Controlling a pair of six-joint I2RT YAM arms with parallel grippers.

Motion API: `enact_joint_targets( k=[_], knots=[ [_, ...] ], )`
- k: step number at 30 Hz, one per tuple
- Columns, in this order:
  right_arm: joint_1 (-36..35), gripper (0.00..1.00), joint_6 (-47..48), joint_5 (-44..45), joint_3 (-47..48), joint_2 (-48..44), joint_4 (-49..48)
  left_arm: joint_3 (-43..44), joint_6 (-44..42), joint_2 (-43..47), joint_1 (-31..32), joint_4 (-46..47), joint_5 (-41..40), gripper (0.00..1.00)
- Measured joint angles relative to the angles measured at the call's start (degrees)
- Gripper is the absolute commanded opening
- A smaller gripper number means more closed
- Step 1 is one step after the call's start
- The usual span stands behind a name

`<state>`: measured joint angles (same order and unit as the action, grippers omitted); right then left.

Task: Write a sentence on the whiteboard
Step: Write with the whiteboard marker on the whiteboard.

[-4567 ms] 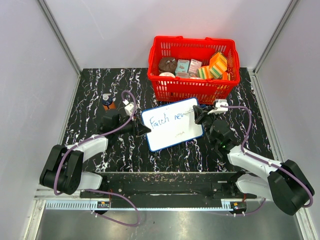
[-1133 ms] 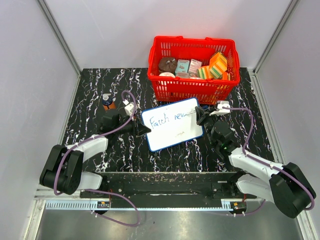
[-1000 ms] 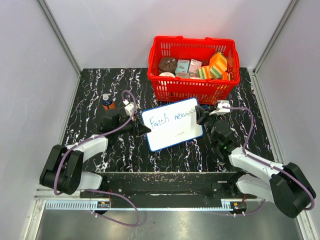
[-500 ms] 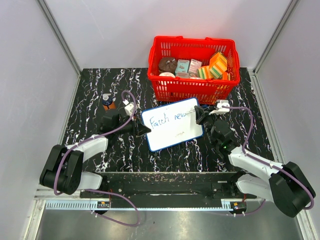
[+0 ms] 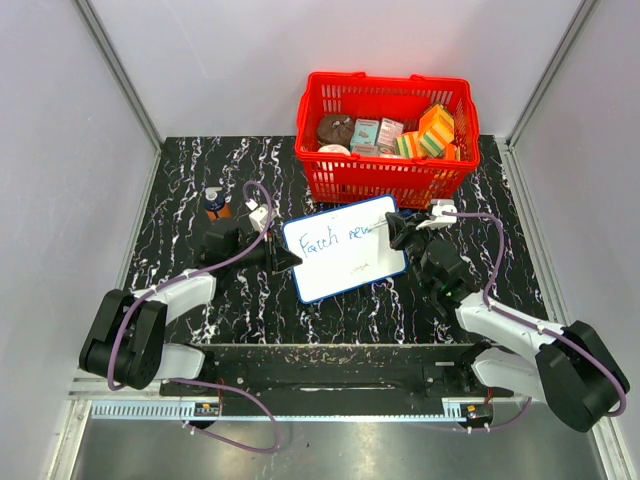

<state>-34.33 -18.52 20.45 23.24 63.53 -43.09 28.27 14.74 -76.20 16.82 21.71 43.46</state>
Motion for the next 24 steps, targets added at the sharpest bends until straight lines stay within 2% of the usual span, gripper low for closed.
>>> enact_joint_targets(
  k=[24],
  knots=[
    [0.0, 0.0, 0.8, 3.0, 0.0, -0.7, 1.0, 0.0, 0.0, 0.0, 0.0, 0.0, 0.0, 0.0]
  ],
)
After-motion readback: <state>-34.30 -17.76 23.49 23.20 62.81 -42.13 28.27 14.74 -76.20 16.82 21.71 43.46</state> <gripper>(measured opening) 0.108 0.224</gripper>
